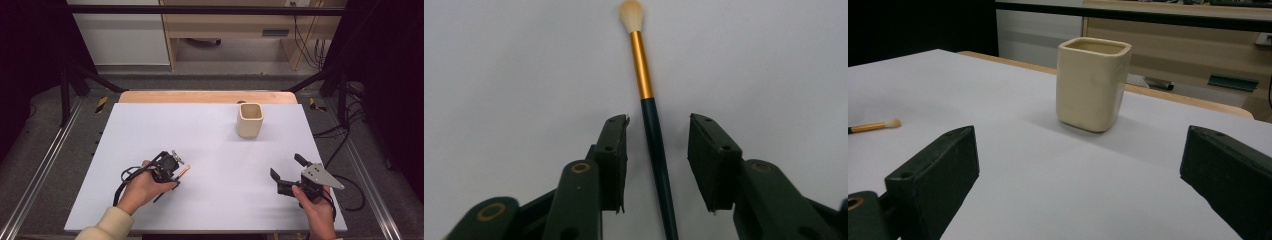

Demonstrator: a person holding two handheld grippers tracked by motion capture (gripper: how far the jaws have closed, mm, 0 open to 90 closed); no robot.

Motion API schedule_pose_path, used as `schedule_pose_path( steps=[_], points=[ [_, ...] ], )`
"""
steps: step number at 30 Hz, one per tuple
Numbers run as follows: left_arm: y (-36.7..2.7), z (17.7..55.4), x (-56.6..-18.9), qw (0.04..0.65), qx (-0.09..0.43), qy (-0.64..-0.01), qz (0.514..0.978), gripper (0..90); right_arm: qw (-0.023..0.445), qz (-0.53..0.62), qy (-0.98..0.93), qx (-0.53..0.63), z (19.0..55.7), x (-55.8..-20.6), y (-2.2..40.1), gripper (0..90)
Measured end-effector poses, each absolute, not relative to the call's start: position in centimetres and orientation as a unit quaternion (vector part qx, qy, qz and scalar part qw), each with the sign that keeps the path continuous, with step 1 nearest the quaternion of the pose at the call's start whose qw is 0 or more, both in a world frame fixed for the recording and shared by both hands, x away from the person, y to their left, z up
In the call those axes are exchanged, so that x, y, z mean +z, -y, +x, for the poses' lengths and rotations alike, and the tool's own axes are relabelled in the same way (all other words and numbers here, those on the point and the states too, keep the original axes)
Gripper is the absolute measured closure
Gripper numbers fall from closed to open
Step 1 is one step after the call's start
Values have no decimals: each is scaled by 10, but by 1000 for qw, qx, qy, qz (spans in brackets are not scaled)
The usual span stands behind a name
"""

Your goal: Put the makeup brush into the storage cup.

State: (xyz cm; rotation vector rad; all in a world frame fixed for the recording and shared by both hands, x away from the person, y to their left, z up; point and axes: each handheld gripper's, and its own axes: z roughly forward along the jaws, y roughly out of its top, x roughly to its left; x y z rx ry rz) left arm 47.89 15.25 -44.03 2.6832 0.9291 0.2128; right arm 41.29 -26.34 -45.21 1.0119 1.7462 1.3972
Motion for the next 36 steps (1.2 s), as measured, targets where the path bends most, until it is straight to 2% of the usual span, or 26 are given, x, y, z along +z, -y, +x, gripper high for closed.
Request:
schedule_pose_path(
  steps=[3,23,36],
  points=[
    [-152,479,-441,145,70,-324,932,657,336,388,-670,536,413,-452,263,28],
    [-149,479,-445,134,64,-307,940,823,334,388,-674,532,413,-453,262,29],
    [-148,472,-433,162,104,-293,936,827,335,387,-674,533,414,-453,261,28]
  ],
)
